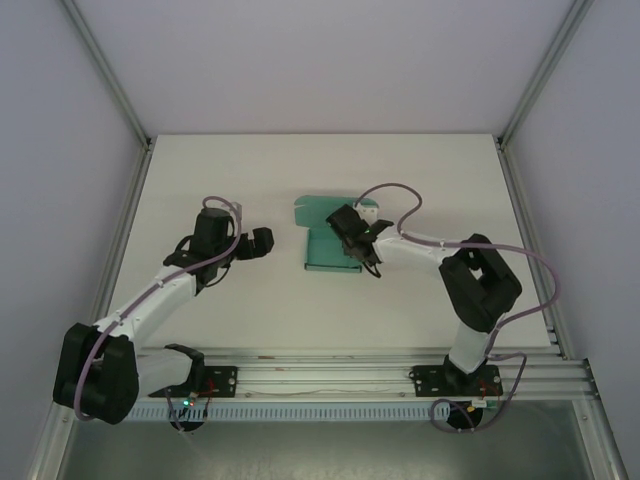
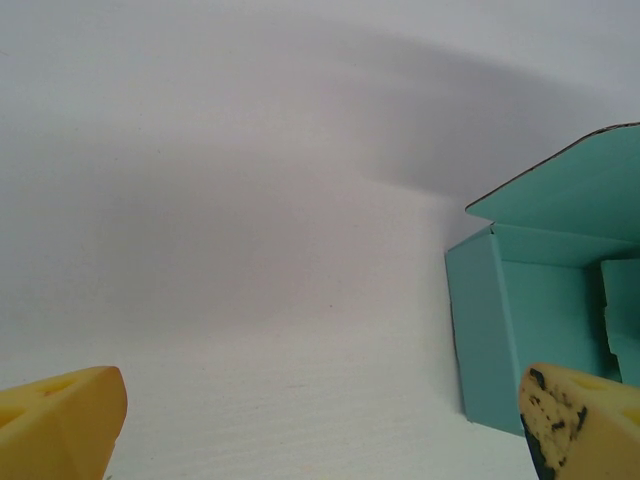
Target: Assemble paper box
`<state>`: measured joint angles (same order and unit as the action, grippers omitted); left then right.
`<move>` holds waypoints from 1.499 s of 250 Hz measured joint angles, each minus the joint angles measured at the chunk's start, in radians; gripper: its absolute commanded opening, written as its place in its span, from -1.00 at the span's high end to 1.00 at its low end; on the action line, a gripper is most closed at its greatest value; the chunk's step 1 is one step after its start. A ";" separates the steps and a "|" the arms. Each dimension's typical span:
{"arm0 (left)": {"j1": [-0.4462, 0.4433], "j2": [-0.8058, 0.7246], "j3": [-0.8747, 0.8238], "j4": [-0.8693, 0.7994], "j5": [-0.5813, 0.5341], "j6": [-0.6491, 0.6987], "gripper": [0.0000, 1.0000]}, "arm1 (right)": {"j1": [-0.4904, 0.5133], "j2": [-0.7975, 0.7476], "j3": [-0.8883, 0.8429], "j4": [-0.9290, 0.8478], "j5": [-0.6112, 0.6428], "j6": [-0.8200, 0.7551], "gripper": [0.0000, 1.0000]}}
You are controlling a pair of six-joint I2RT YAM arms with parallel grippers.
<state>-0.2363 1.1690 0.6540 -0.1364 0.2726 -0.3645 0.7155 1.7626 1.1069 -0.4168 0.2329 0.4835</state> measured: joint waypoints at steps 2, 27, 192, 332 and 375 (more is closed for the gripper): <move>0.000 0.002 0.000 0.000 0.000 0.000 -0.99 | -0.003 0.000 -0.004 0.005 -0.008 -0.002 0.23; 0.000 0.016 0.000 0.003 0.001 0.000 -1.00 | -0.024 0.005 -0.029 0.033 -0.059 -0.004 0.45; -0.005 0.032 0.000 0.015 0.003 0.008 -0.99 | -0.019 0.263 0.220 -0.129 0.045 -0.005 1.00; -0.010 0.032 0.000 0.013 -0.023 0.008 -0.99 | 0.043 0.331 0.272 -0.215 0.256 -0.019 0.75; -0.019 0.032 0.017 0.010 -0.019 0.008 -0.99 | 0.020 0.251 0.175 -0.123 0.189 -0.021 0.64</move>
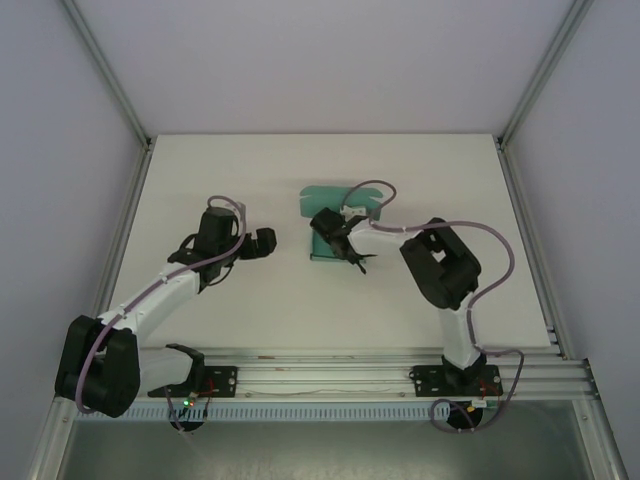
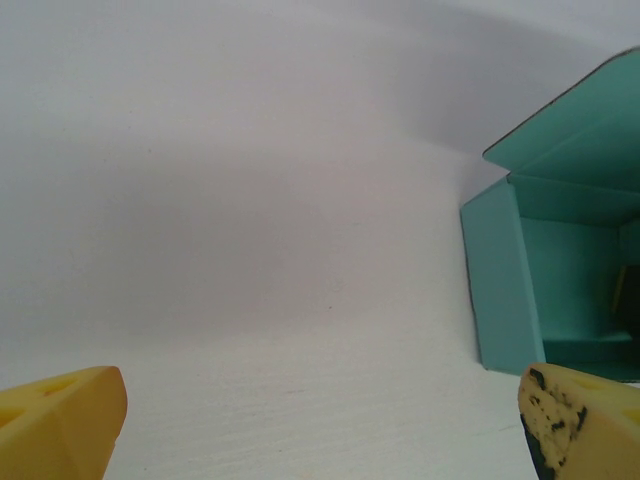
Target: Assemble paper box
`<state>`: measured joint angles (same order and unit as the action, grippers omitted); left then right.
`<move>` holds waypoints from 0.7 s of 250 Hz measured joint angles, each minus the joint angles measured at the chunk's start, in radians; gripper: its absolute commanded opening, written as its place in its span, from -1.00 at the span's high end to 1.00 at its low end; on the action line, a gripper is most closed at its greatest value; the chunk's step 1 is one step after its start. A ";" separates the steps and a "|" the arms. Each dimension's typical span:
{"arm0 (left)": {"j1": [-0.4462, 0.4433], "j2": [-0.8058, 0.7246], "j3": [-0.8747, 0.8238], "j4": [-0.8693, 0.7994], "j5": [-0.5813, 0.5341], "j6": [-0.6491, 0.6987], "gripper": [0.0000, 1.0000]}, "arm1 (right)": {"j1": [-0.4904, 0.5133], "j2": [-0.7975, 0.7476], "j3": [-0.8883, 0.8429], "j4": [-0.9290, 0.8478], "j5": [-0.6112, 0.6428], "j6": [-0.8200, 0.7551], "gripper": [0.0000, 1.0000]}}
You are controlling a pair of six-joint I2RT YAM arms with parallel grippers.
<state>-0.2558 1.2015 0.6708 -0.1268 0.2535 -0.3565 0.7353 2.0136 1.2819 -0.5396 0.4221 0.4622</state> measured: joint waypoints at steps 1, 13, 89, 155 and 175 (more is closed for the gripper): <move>0.000 0.000 0.000 0.000 0.000 0.000 -0.99 | -0.001 -0.002 -0.002 0.001 -0.002 0.000 0.62; -0.005 0.000 0.006 0.000 0.001 0.000 -0.99 | -0.005 -0.024 -0.024 0.012 -0.019 0.010 0.50; -0.042 0.050 0.090 -0.005 0.038 0.045 -0.99 | -0.008 -0.274 -0.144 0.090 -0.083 0.000 -0.15; -0.045 0.156 0.228 -0.034 0.107 0.152 -1.00 | -0.063 -0.570 -0.277 0.214 -0.182 -0.212 -1.00; -0.045 0.214 0.305 -0.058 0.146 0.217 -0.99 | -0.116 -0.635 -0.315 0.249 -0.257 -0.335 -1.00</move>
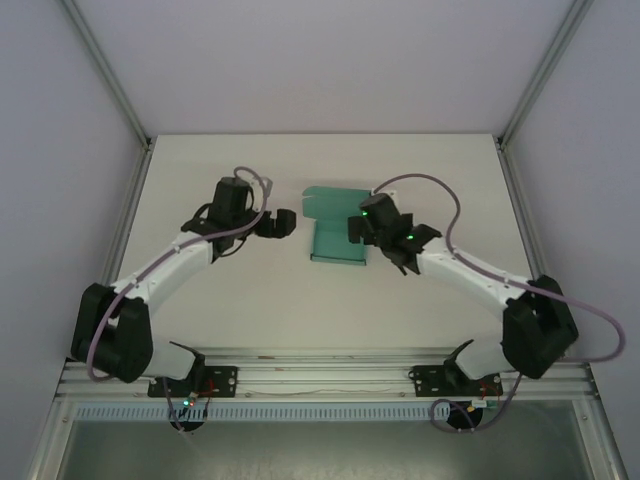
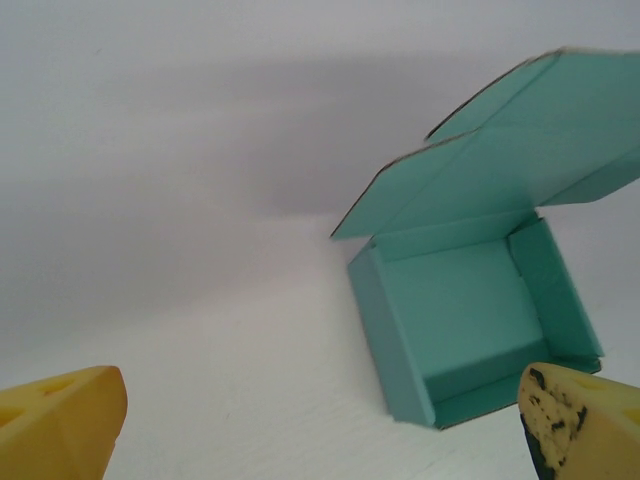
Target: Assemble paper box
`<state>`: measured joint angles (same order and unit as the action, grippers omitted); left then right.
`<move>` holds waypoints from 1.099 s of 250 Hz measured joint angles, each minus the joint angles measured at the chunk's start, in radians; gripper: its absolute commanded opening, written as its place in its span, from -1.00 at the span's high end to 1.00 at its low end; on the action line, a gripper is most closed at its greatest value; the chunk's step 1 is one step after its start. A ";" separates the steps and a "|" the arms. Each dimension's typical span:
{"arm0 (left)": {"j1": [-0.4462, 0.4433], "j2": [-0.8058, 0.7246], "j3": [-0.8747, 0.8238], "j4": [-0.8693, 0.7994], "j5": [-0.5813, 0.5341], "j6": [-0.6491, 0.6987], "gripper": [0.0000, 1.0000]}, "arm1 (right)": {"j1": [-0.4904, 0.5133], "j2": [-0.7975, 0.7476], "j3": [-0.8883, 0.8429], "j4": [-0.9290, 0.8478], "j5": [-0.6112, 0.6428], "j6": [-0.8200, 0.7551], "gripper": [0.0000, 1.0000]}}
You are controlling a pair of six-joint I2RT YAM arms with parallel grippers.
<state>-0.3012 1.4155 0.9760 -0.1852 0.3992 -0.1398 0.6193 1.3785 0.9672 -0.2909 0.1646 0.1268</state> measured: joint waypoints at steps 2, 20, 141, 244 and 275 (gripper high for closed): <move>0.000 0.008 0.011 -0.003 0.007 0.009 -0.99 | -0.005 -0.004 -0.002 0.002 -0.008 -0.009 -1.00; 0.000 0.064 0.083 -0.027 0.055 0.084 -0.99 | -0.071 -0.036 -0.006 0.024 -0.109 -0.123 -1.00; -0.030 0.487 0.569 -0.383 0.203 0.554 -0.72 | -0.276 0.296 0.391 -0.207 -0.592 -0.698 -0.21; -0.059 0.528 0.699 -0.508 0.195 0.694 0.10 | -0.278 0.381 0.458 -0.369 -0.605 -0.809 0.32; -0.071 0.563 0.755 -0.538 0.183 0.721 0.41 | -0.280 0.399 0.484 -0.388 -0.597 -0.826 0.49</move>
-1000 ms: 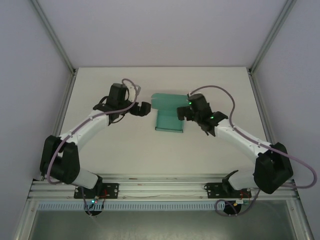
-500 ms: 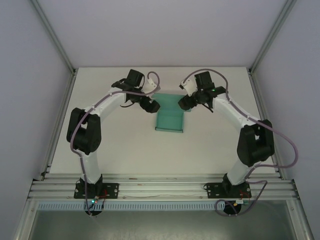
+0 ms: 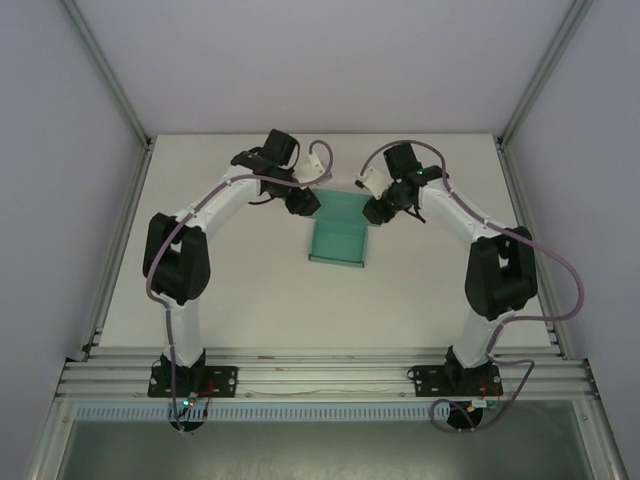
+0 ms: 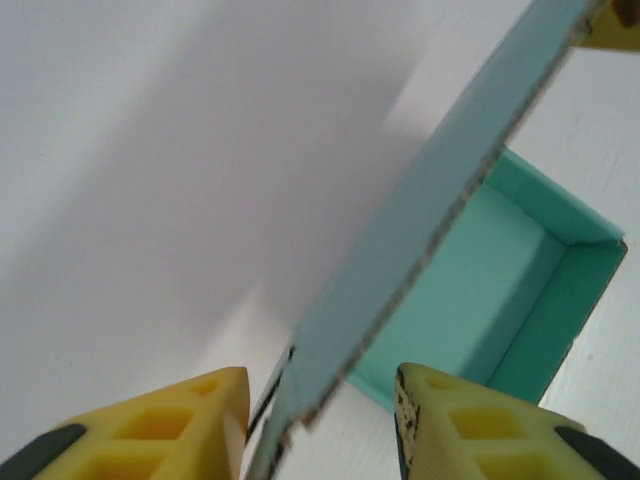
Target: Assemble paper box
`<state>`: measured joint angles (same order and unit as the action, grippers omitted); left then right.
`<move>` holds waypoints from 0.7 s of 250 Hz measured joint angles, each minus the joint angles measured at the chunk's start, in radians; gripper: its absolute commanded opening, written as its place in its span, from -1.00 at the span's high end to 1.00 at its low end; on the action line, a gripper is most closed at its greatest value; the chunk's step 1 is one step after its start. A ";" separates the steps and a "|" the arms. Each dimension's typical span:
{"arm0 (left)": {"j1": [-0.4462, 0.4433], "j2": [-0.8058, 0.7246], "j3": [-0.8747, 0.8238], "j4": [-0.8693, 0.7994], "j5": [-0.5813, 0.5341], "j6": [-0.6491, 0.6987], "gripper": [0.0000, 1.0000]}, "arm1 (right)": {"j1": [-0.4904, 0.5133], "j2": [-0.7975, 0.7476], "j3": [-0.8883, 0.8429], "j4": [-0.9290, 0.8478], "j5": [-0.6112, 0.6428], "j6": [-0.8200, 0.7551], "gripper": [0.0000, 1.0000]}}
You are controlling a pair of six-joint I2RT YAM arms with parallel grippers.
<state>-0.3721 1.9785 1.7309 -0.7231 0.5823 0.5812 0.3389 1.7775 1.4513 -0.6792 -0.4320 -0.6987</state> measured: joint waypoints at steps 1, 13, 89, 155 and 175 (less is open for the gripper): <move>0.000 0.002 0.002 -0.001 0.000 0.002 0.42 | 0.000 0.000 0.001 -0.001 0.000 0.001 0.49; -0.007 0.015 0.011 -0.007 -0.011 0.014 0.57 | 0.000 0.004 0.007 -0.008 0.002 -0.003 0.54; -0.034 0.031 0.005 -0.020 -0.081 0.018 0.96 | 0.000 0.006 0.011 -0.024 0.010 -0.010 0.79; -0.048 0.020 -0.021 0.061 -0.149 -0.097 0.96 | 0.005 0.006 0.013 -0.013 0.042 0.134 0.92; -0.060 0.013 -0.037 0.090 -0.175 -0.164 0.96 | 0.017 0.005 0.012 0.008 0.092 0.235 0.91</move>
<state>-0.4316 1.9915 1.6936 -0.6327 0.4076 0.4168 0.3557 1.7828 1.4631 -0.6712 -0.3405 -0.4633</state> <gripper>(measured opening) 0.059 0.068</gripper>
